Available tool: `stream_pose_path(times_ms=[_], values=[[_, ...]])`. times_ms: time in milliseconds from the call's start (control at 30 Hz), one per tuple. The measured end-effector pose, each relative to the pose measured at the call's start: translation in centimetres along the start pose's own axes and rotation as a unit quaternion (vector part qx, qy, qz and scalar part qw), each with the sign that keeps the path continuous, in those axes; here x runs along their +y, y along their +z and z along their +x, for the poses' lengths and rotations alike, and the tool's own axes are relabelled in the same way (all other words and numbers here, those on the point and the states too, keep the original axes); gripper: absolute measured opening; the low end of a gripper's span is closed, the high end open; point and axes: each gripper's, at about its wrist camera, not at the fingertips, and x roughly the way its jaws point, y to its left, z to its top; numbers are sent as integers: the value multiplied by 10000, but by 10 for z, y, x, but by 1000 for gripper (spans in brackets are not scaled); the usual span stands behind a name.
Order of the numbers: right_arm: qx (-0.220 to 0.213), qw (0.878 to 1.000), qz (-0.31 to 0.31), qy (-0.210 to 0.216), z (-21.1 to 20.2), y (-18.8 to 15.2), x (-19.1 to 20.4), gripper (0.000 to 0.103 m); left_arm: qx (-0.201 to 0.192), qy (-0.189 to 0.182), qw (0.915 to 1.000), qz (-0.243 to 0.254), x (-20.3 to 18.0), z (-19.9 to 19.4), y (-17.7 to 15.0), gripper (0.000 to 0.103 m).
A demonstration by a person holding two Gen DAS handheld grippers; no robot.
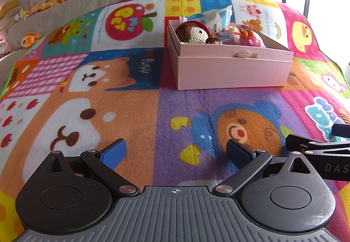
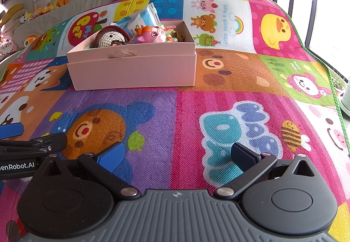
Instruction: Organize objects
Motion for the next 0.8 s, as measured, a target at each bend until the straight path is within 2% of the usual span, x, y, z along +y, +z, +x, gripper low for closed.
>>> stream_pose_path(times_ms=[800], values=[[-4,10000,0,0,0,0,2,103,-2,19,10000,42,-1,0,-1,101]])
